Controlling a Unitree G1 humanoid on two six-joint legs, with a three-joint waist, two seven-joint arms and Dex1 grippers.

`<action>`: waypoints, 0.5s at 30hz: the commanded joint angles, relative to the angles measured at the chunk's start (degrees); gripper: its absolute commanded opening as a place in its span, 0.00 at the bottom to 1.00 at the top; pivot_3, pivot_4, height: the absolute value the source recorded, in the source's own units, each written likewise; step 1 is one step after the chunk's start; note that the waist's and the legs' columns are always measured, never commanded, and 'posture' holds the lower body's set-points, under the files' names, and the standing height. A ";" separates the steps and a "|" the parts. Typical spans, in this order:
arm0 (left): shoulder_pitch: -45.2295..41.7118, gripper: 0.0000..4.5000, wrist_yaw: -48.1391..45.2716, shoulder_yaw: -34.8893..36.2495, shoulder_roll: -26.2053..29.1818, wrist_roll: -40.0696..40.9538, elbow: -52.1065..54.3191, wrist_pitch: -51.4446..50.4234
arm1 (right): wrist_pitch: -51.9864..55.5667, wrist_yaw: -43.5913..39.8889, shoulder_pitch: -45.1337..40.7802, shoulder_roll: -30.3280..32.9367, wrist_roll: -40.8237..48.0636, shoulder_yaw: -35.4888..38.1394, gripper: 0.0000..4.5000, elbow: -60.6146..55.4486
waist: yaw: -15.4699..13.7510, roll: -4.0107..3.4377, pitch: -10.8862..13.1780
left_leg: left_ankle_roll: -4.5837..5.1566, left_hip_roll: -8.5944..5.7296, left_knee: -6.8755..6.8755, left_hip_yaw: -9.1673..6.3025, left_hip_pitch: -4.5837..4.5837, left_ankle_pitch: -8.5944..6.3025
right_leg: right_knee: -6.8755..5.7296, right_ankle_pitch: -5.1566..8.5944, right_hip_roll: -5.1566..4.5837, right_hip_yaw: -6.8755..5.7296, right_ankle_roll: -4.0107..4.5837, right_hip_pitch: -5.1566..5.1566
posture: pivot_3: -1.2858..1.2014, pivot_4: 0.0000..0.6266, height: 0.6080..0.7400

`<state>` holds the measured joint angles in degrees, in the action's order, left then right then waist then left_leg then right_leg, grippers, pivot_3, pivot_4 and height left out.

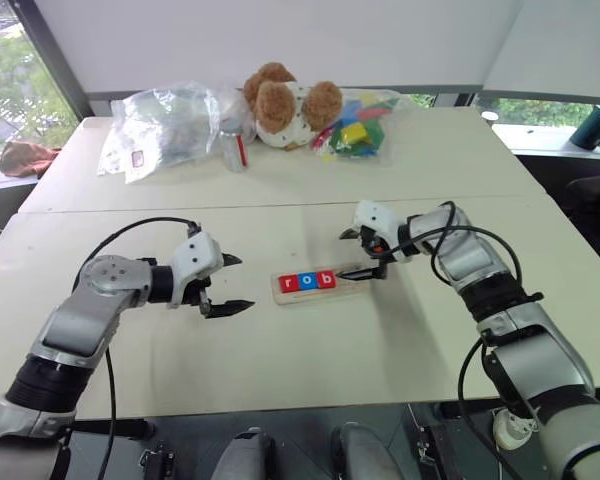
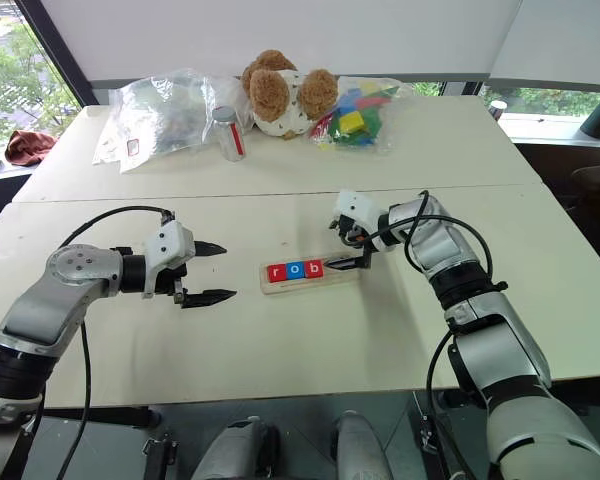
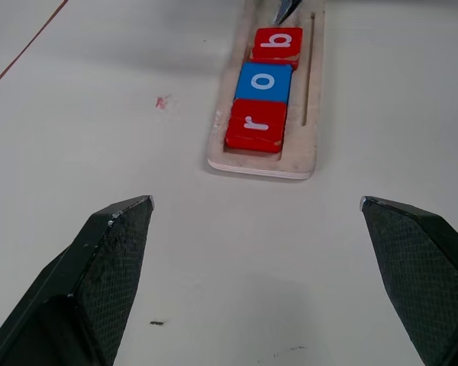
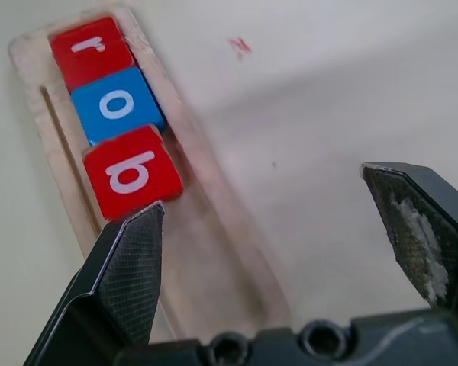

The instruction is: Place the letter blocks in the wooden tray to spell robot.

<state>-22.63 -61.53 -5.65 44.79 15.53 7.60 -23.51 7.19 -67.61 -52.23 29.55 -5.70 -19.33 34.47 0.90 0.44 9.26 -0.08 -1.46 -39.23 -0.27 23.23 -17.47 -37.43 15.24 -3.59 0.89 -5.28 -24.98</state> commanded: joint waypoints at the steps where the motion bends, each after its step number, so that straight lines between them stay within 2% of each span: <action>1: 0.02 1.00 0.43 1.10 0.12 0.52 1.84 -0.23 | -1.53 0.02 -1.55 -0.53 -0.51 0.27 0.99 0.83 | -0.02 0.00 0.00 | 0.00 0.00 0.00 0.00 0.00 0.00 | 0.00 0.00 0.00 0.00 0.00 0.00 | 0.52 0.24 1.00; 15: -0.26 1.00 0.94 0.77 -0.48 0.54 1.65 -0.32 | -5.44 2.72 -3.16 -1.43 -2.05 0.56 0.99 5.34 | 0.15 0.00 0.00 | -0.02 0.00 0.00 0.00 -0.01 0.01 | -0.01 0.00 0.00 0.00 0.00 0.00 | 0.52 0.24 1.00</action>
<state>-22.60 -60.81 -5.66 44.30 15.57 7.67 -23.78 3.01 -65.55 -53.73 27.86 -7.00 -19.39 39.79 1.05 0.43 9.26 -0.10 -1.46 -39.23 -0.27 23.22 -17.45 -37.44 15.24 -3.59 0.89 -5.28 -24.98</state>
